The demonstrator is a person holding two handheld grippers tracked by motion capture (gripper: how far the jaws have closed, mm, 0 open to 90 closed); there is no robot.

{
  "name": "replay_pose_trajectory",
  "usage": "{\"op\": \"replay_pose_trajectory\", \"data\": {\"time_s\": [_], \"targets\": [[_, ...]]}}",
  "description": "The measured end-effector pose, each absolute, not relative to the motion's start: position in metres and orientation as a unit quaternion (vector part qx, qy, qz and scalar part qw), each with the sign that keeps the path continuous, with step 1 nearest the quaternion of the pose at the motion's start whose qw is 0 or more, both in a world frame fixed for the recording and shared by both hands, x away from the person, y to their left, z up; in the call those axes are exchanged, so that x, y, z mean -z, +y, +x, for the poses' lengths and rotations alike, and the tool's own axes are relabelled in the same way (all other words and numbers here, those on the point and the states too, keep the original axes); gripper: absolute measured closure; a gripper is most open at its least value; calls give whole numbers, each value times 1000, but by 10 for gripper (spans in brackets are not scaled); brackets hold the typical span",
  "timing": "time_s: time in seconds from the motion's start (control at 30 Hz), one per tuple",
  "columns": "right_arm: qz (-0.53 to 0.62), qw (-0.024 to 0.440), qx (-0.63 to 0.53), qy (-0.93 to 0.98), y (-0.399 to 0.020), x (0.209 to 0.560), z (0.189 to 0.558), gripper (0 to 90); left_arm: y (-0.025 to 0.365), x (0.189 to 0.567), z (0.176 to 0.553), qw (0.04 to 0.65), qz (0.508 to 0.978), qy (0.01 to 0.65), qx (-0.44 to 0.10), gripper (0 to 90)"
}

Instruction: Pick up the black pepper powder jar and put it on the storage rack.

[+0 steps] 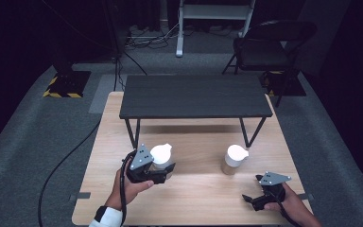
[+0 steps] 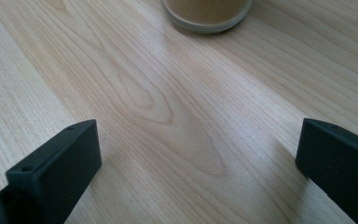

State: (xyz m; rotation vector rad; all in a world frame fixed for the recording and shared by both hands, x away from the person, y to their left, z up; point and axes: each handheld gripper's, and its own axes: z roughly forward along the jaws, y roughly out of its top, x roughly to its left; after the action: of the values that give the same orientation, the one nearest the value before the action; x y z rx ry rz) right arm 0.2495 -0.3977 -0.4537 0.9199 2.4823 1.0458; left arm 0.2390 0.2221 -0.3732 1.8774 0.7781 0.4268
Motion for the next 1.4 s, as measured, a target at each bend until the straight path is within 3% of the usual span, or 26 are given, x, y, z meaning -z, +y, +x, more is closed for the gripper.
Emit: {"op": "replay_pose_trajectory", "data": {"time_s": [1.4], "targets": [[319, 147, -363, 863, -397, 454, 249, 0, 188, 286, 275, 534, 761, 295, -221, 300]]}}
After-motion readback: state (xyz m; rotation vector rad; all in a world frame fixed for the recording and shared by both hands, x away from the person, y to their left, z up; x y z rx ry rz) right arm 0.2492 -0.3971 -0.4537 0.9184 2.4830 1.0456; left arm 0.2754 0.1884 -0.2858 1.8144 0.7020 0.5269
